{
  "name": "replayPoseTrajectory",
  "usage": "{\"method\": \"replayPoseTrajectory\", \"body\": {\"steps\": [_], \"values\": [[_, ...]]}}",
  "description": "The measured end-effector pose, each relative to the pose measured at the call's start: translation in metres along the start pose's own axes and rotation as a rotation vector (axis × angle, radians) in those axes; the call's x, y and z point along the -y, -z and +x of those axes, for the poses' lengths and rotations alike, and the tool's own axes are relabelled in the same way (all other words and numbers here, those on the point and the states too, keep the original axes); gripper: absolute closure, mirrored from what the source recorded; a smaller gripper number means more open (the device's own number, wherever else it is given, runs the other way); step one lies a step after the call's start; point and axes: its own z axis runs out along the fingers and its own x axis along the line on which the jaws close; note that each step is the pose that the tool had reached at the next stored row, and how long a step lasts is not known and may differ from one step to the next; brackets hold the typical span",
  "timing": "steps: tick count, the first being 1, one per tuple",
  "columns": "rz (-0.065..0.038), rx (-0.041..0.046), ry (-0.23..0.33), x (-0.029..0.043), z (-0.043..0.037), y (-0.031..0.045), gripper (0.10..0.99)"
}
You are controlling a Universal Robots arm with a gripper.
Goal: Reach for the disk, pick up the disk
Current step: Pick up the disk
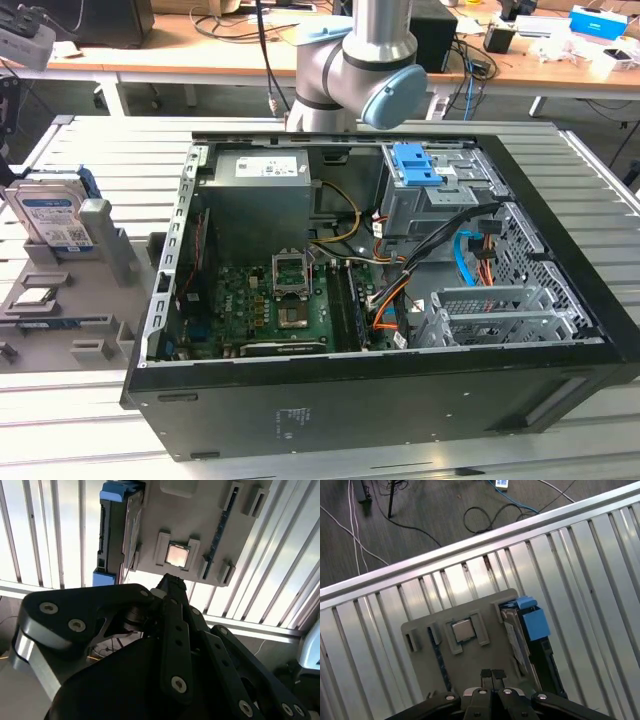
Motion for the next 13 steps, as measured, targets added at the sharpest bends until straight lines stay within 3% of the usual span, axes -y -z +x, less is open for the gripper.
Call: {"method": "replayPoseTrajectory", "body": {"steps": [13], "values": [[0.000,-0.0046,0.121,0.0000,0.0000,0.0000,0.980]]}}
